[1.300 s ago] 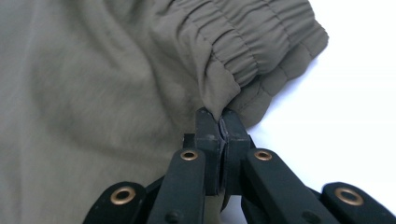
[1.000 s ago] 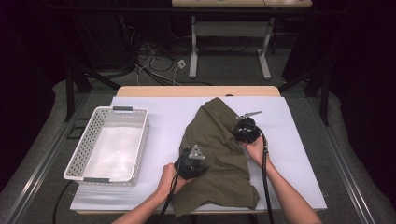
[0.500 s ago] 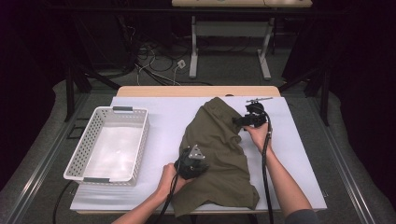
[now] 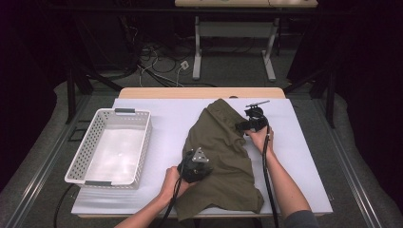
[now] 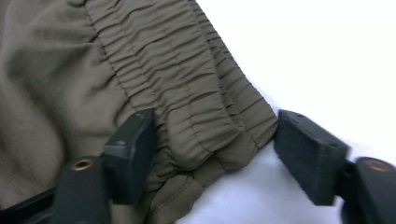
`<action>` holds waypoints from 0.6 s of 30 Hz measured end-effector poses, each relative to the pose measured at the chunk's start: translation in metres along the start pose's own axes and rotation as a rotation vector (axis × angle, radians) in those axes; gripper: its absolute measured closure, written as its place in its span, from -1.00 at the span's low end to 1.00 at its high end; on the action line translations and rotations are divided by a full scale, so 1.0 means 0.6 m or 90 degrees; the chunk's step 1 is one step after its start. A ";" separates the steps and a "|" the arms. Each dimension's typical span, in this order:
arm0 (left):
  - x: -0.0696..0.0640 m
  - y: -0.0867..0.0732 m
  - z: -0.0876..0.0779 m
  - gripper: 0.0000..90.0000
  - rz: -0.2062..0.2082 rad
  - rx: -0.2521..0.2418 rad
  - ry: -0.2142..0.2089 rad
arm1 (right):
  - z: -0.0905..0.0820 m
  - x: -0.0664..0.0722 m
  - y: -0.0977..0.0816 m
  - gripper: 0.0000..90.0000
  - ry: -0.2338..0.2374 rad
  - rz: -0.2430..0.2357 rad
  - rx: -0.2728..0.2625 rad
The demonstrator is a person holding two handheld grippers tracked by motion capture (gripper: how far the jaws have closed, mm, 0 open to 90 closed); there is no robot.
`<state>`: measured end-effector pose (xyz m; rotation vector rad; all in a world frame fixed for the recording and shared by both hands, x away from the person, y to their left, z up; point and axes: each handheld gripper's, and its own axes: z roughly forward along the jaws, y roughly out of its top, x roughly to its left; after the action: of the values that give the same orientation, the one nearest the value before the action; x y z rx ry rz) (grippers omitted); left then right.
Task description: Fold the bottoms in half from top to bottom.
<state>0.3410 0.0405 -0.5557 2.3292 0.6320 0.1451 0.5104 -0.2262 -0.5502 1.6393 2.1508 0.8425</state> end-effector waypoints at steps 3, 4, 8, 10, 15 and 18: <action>0.000 0.000 0.000 0.99 -0.003 -0.001 -0.002 | -0.001 0.004 0.001 -0.01 0.005 -0.008 -0.007; 0.000 0.000 0.000 0.99 -0.003 -0.001 -0.002 | -0.001 0.004 0.001 -0.01 0.005 -0.008 -0.007; 0.000 0.000 0.000 0.99 -0.004 -0.001 -0.002 | -0.003 0.007 0.000 0.32 0.025 0.000 -0.008; 0.000 0.000 0.000 0.99 -0.003 -0.001 -0.001 | -0.003 0.007 0.000 0.43 0.038 -0.006 -0.013; 0.000 0.000 0.000 0.99 -0.004 -0.001 -0.002 | -0.007 0.009 0.000 0.53 0.047 -0.013 -0.015; 0.000 0.000 0.000 0.98 -0.005 -0.002 -0.002 | -0.018 0.008 0.008 0.56 0.061 -0.034 -0.033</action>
<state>0.3409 0.0407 -0.5559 2.3234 0.6382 0.1393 0.5062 -0.2235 -0.5382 1.5380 2.2077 0.9704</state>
